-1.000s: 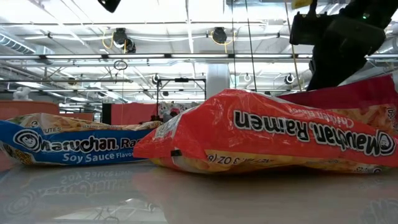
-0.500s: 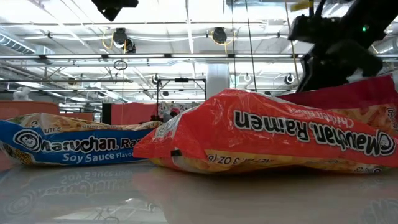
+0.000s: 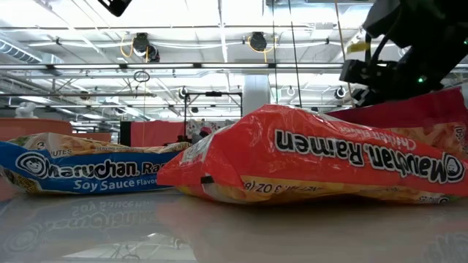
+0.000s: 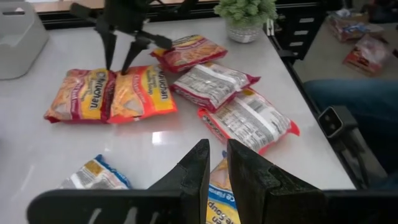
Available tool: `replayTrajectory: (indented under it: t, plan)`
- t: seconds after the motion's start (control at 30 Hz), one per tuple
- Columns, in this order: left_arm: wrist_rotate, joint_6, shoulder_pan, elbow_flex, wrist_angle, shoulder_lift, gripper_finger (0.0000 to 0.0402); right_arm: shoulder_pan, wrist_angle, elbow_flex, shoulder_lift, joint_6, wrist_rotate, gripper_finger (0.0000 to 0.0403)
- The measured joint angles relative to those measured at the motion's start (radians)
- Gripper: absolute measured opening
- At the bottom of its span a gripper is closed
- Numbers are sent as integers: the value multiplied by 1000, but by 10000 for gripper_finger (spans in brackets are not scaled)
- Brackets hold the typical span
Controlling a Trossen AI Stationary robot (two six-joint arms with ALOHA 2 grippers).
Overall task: Sort Maruchan noodles
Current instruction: Put the top red noodle pack into the orange bin
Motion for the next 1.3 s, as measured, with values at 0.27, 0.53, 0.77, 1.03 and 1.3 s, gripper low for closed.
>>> replayTrajectory:
  t: [0.27, 0.53, 0.77, 1.03, 1.3]
  plan:
    - [-2, 20, -14, 0, 3, 0, 60, -30, 6, -10, 0, -3, 6, 90]
    - [-3, 21, -22, 0, 3, 0, 60, -30, 58, -12, -15, 29, -8, 36]
    - [-4, 8, -22, 0, 3, 0, 60, -36, 64, -12, -64, -16, -8, 41]
    - [-5, -57, -34, 0, 2, 0, 60, -65, 47, -12, -45, -76, -29, 114]
    - [-31, -54, -100, 0, 21, 39, 60, -114, 57, -40, -45, -53, -10, 134]
